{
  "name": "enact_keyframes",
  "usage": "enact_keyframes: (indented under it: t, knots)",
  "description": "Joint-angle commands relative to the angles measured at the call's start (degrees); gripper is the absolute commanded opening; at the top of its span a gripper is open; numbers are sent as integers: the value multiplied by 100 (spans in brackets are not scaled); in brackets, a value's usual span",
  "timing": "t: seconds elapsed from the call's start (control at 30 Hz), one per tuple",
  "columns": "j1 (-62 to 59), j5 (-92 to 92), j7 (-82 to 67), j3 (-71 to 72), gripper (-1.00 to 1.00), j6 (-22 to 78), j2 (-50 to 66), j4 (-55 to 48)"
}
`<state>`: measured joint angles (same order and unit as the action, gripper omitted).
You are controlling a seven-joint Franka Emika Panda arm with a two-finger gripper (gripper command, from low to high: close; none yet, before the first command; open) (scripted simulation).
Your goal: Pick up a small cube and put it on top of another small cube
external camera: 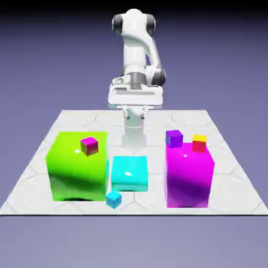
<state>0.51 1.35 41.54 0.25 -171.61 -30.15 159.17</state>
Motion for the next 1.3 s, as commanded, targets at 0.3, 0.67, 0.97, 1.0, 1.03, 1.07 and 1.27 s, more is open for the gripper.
enact_keyframes:
  t: [0.3, 0.67, 0.97, 1.0, 1.03, 1.07, 1.27]
  knots:
    - [-144, 1116, -759, 203, 0, 1992, 2077, -1522]
    - [-302, 2343, -1594, 427, 0, 4183, 4361, -3195]
    - [-426, 3301, -2246, 602, 0, 5892, 6143, -4501]
    - [-426, 3301, -2246, 602, 0, 5892, 6143, -4501]
    - [-467, 3422, -2154, 528, 0, 5644, 6318, -4425]
    - [-509, 3543, -2063, 455, 0, 5395, 6494, -4349]
    - [-426, 3301, -2252, 601, -100, 5894, 6139, -4501]
